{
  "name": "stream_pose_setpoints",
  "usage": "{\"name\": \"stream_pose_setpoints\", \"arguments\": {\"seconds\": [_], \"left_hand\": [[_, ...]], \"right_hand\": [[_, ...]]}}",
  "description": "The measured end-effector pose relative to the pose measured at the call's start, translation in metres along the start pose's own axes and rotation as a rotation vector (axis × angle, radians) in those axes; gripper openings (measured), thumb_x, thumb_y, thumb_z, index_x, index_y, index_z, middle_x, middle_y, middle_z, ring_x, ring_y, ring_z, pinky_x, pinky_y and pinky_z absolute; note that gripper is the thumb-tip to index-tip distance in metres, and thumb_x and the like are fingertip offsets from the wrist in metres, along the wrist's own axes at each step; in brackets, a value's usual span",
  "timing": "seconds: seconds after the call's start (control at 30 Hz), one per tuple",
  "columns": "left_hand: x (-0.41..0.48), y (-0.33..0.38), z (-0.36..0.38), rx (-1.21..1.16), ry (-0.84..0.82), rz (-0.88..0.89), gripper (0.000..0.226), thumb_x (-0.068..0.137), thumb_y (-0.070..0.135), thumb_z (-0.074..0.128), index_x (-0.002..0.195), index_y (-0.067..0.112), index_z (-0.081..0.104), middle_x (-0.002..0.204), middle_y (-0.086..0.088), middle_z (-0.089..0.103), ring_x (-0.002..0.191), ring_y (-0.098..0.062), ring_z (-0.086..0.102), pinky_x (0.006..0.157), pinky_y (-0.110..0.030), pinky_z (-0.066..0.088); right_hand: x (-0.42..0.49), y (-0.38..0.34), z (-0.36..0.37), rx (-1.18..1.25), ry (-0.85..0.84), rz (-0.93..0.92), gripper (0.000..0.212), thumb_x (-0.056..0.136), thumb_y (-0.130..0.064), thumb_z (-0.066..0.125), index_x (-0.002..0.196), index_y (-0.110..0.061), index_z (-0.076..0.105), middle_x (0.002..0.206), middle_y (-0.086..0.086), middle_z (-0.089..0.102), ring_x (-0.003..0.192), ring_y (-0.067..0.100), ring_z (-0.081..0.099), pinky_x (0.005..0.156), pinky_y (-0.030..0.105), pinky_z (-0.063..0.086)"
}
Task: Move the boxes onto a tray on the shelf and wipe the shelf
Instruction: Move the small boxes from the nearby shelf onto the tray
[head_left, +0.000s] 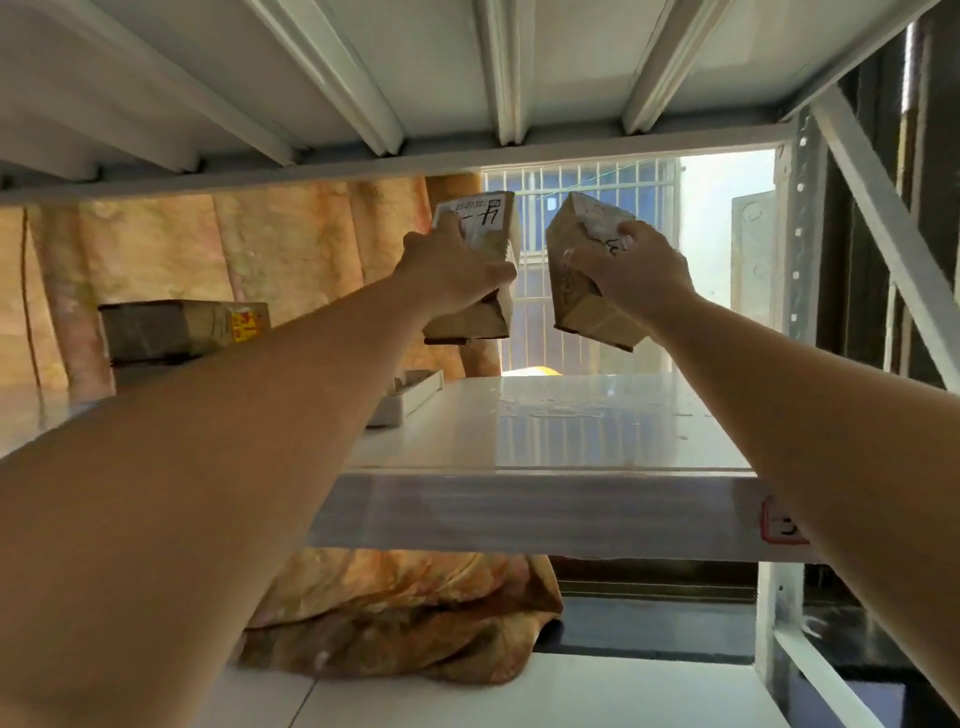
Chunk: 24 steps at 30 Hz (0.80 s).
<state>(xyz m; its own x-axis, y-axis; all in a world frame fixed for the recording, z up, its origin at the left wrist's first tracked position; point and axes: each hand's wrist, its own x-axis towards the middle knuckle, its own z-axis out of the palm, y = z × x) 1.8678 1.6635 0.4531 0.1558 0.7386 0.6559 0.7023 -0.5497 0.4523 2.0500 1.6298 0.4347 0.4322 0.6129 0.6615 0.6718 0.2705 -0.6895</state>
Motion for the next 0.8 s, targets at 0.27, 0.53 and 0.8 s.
{"name": "stream_pose_setpoints", "arguments": {"seconds": [0.27, 0.53, 0.8], "left_hand": [[0.014, -0.061, -0.091, 0.243, -0.108, -0.178, 0.079, 0.079, 0.058, 0.060, 0.140, 0.013, 0.038, 0.127, -0.014, 0.052, 0.111, -0.032, 0.053, 0.091, -0.037, 0.046], [0.022, -0.134, -0.148, 0.395, -0.073, -0.170, 0.080, 0.080, 0.062, 0.054, 0.138, 0.008, 0.039, 0.131, -0.017, 0.049, 0.119, -0.032, 0.047, 0.090, -0.034, 0.043], [0.028, -0.153, -0.146, 0.329, -0.142, -0.054, 0.077, 0.083, 0.061, 0.053, 0.133, 0.003, 0.045, 0.132, -0.016, 0.051, 0.117, -0.032, 0.051, 0.079, -0.031, 0.038]], "right_hand": [[-0.012, -0.090, 0.070, -0.230, -0.137, -0.094, 0.068, 0.078, -0.063, 0.054, 0.126, -0.015, 0.053, 0.104, 0.005, 0.058, 0.088, 0.021, 0.050, 0.071, 0.031, 0.039], [-0.035, -0.158, 0.139, -0.311, -0.177, -0.095, 0.051, 0.076, -0.057, 0.059, 0.102, -0.014, 0.056, 0.073, -0.001, 0.050, 0.067, 0.015, 0.050, 0.052, 0.025, 0.033], [-0.046, -0.180, 0.174, -0.393, -0.119, -0.027, 0.072, 0.068, -0.064, 0.063, 0.120, -0.016, 0.057, 0.114, 0.008, 0.061, 0.094, 0.026, 0.057, 0.069, 0.032, 0.044]]}}
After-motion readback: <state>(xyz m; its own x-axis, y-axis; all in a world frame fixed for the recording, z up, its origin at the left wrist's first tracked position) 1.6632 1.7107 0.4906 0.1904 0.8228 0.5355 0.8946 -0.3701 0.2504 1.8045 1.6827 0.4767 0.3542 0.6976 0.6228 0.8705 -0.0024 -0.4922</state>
